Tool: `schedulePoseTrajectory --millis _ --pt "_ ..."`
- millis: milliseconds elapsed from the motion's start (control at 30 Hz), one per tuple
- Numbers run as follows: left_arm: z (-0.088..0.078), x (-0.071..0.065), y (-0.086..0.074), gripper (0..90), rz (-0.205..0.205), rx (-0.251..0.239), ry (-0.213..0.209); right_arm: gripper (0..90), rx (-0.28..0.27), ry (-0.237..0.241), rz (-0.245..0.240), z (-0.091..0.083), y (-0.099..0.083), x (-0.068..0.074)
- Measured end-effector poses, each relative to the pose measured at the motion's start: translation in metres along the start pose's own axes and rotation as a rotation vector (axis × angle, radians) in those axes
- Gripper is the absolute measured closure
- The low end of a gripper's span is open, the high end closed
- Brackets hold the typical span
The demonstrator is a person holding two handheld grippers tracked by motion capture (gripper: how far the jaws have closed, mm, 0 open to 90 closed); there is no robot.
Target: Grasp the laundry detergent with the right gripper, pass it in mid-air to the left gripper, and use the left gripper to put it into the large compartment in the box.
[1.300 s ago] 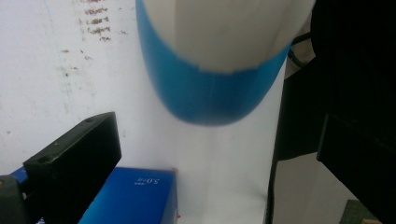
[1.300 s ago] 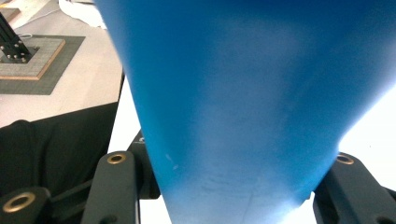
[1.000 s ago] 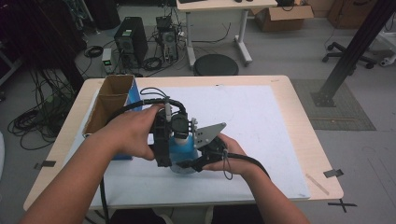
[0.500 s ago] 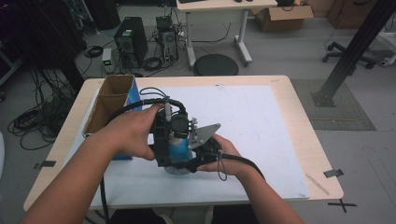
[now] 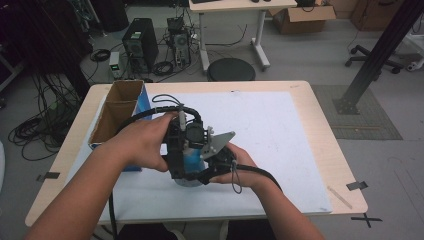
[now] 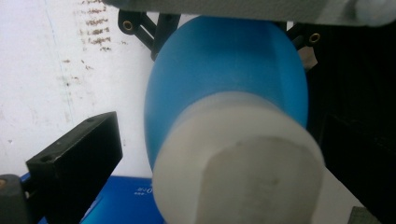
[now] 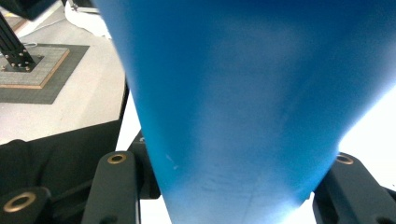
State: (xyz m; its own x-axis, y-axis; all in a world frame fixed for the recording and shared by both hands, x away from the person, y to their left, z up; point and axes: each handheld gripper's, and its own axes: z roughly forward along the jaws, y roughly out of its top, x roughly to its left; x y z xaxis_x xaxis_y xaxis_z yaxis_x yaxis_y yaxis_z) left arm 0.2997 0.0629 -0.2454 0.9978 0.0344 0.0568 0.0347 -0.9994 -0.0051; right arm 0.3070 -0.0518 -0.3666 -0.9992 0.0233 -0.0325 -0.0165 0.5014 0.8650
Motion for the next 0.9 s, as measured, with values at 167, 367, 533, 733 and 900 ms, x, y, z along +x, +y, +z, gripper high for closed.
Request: schedulePoseTrajectory --millis 167,367,533,733,900 --pt "0.001 0.0 0.0007 4.2 0.003 0.005 0.002 45.9 0.004 -0.003 0.004 -0.0004 -0.0001 0.0002" --pt "0.0014 0.0 0.001 9.2 0.006 0.006 0.008 45.9 0.003 0.002 0.007 -0.0002 0.0006 0.0009" --pt "0.002 0.0002 0.0003 11.7 0.005 0.009 0.012 45.8 0.001 0.003 0.007 0.0002 0.0007 0.0012" --pt "0.0024 -0.0004 0.0007 13.3 0.004 0.006 0.017 45.8 0.001 0.002 0.007 0.0008 0.0009 0.0015" --pt "0.0028 -0.0007 0.0009 14.0 0.003 0.007 0.02 45.8 0.0 -0.003 0.0 0.0009 0.0016 0.0014"
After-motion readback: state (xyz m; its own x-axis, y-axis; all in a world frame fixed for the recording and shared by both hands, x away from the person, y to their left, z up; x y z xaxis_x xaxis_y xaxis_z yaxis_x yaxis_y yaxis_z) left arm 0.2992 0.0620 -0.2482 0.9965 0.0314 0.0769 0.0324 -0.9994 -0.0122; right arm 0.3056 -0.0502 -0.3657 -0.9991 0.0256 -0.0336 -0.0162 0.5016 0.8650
